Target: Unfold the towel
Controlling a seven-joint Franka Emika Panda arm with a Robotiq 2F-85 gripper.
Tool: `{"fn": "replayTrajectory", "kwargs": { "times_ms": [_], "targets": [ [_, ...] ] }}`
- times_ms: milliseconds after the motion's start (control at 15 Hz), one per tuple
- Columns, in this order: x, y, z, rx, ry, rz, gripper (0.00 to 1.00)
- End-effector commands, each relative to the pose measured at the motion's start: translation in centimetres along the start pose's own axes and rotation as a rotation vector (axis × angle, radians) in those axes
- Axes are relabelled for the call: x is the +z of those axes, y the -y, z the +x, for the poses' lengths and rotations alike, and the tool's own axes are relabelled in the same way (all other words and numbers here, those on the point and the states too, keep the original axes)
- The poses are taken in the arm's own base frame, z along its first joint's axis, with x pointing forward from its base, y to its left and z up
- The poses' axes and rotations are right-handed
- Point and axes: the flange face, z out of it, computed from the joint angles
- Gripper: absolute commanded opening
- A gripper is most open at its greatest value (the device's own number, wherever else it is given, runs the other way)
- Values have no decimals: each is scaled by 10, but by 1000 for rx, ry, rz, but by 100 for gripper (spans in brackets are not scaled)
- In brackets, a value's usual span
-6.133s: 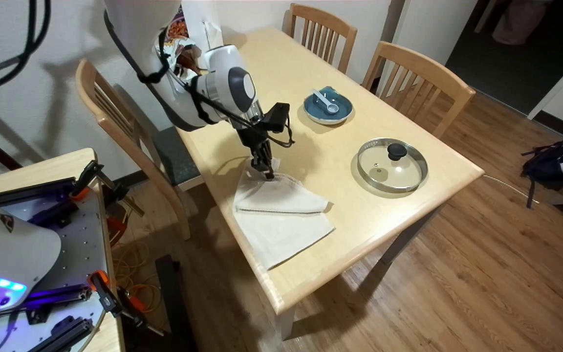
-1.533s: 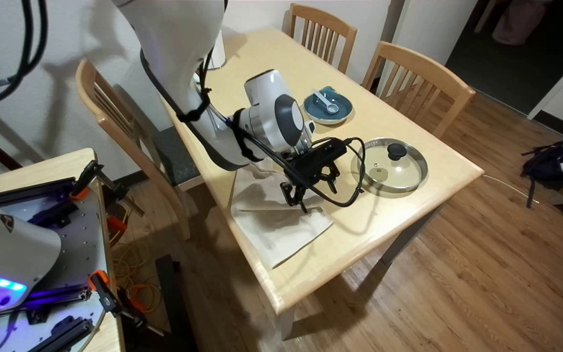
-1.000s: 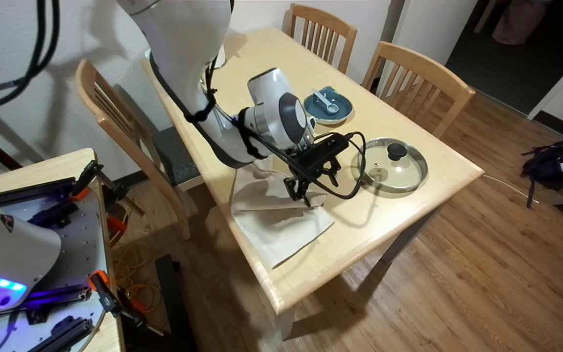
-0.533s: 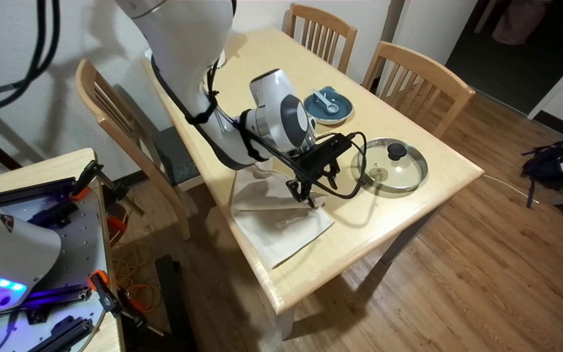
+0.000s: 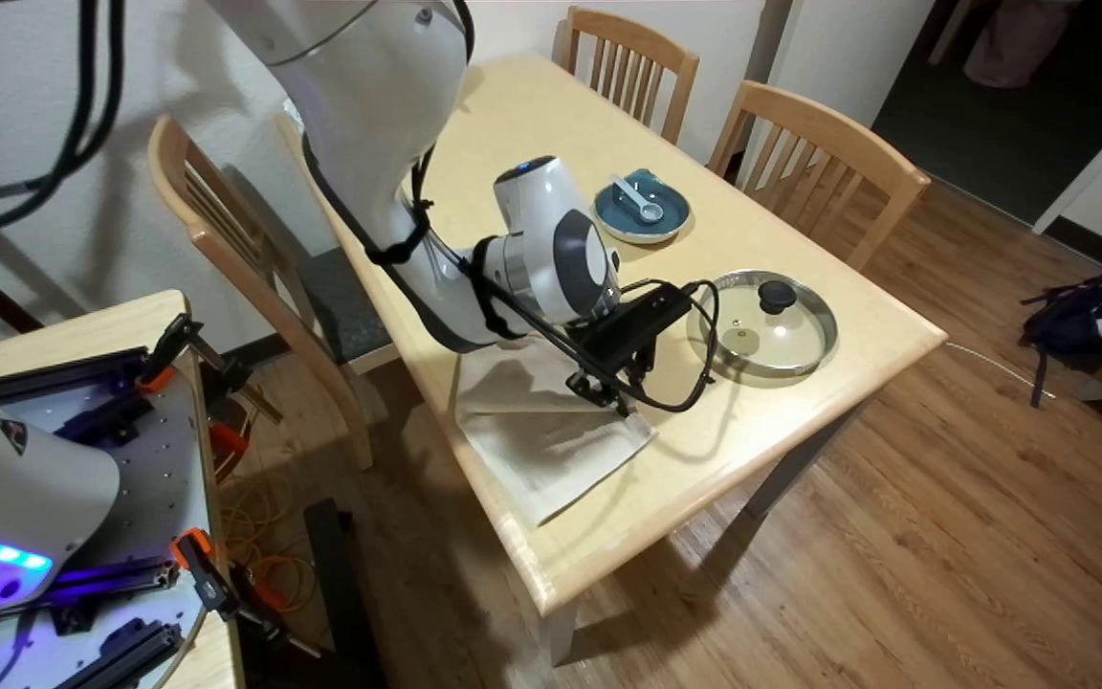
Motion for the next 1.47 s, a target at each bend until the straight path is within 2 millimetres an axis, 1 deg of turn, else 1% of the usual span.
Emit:
{"fn": "replayTrajectory", "kwargs": {
  "times_ms": [0, 200, 267, 333, 400, 467, 533, 600, 733, 1200, 1400],
  "targets": [
    [2, 0, -3, -14, -24, -3, 4],
    [2, 1, -3, -17, -16, 3, 0],
    [1, 1, -3, -17, -3, 8, 2],
    [1, 1, -3, -18, 2, 10, 15],
    [0, 1, -3, 3, 7, 18, 31],
    [1, 2, -4, -10, 6, 17, 36],
    [0, 0, -4, -15, 13, 11, 10],
    [0, 0, -4, -19, 20, 10, 9],
    [-1, 0, -5, -20, 25, 9, 0],
    [-3, 2, -2, -25, 26, 17, 1],
    [-23, 0, 3, -68, 25, -32, 1]
  ]
}}
